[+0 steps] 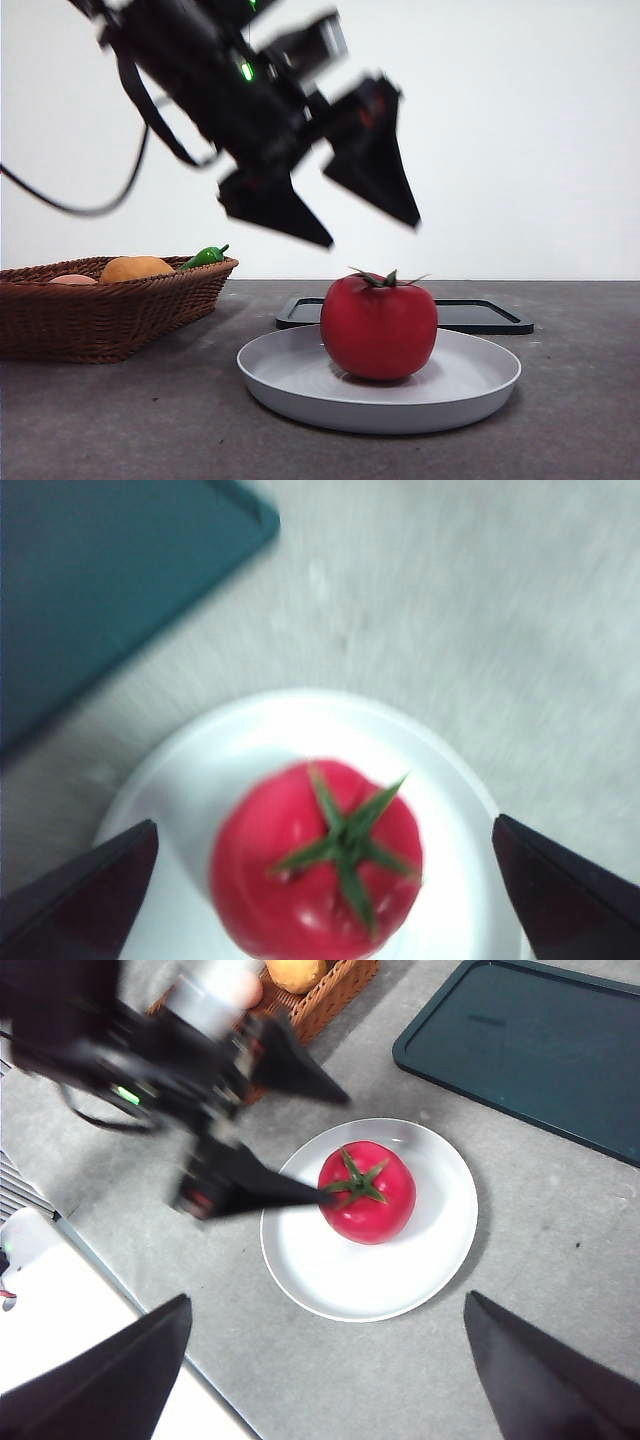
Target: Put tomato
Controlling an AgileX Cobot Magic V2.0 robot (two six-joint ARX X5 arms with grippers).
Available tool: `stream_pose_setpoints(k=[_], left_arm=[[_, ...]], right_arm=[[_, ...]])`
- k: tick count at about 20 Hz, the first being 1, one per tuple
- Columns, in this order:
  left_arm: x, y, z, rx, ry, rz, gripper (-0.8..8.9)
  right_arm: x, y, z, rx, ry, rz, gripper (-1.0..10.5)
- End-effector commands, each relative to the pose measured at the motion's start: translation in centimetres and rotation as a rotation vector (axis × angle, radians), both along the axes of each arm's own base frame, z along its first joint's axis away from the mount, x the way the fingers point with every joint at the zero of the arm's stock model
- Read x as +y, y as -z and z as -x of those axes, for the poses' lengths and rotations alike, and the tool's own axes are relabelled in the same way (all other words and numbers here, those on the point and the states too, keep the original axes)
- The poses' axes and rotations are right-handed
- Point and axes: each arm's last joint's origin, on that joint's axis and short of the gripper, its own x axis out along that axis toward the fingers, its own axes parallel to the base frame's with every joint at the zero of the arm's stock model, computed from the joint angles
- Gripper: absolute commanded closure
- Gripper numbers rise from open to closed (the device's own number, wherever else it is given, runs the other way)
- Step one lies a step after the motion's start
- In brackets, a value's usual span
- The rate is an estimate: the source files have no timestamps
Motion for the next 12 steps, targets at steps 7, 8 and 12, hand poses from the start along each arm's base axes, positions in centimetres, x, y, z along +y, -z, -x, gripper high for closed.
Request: stream_pose_setpoints(k=[7,8,12], left_arm=[[8.5,-7.2,1.2,-0.053,-0.200,0.045,2.29],[9.8,-7.6,1.5,-0.045,-0.232,0.034,2.29],[13.9,-8.7,3.4,0.018,-0.284,-0.007,2.29]], right_arm=[[0.1,-0.5,-0.1,-0.018,-0.003,0.001,5.1],[0.1,-0.5,-0.1,-0.018,-0.003,0.002,5.1],[0.1,-0.3,-0.4,-0.011,0.012,0.017,5.1]])
